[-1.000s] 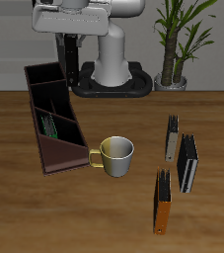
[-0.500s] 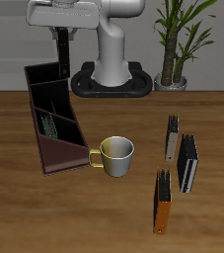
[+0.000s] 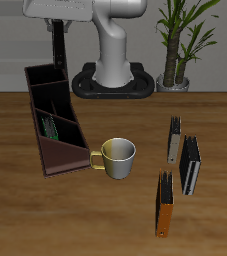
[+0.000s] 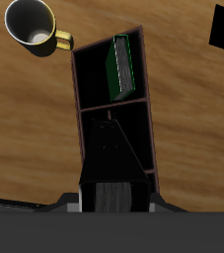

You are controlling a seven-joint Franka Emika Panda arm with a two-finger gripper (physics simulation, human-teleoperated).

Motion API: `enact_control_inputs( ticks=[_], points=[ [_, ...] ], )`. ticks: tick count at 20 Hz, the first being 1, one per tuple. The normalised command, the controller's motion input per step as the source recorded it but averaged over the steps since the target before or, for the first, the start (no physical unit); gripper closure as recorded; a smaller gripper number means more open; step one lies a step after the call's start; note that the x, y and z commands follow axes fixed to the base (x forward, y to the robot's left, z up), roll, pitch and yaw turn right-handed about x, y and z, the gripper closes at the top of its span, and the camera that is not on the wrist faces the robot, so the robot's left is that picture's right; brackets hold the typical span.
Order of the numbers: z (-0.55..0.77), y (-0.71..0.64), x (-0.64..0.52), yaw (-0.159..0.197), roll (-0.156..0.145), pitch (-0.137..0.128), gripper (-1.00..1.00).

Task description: Place the green book into the right desk caddy's left compartment and place the black book into the right desk caddy's right compartment and place the orange book into the right desk caddy's right compartment

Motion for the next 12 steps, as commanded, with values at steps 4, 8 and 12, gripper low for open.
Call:
enact_control_inputs(
  ticks=[4, 8, 12],
  points=[
    [-0.01, -0.12, -0.28, 0.018, -0.020, -0.005, 1.00],
    [-0.09, -0.06, -0.29, 0.046, -0.004, 0.006, 1.00],
    [-0.05, -0.08, -0.29, 0.025, -0.002, 0.016, 1.00]
  ],
)
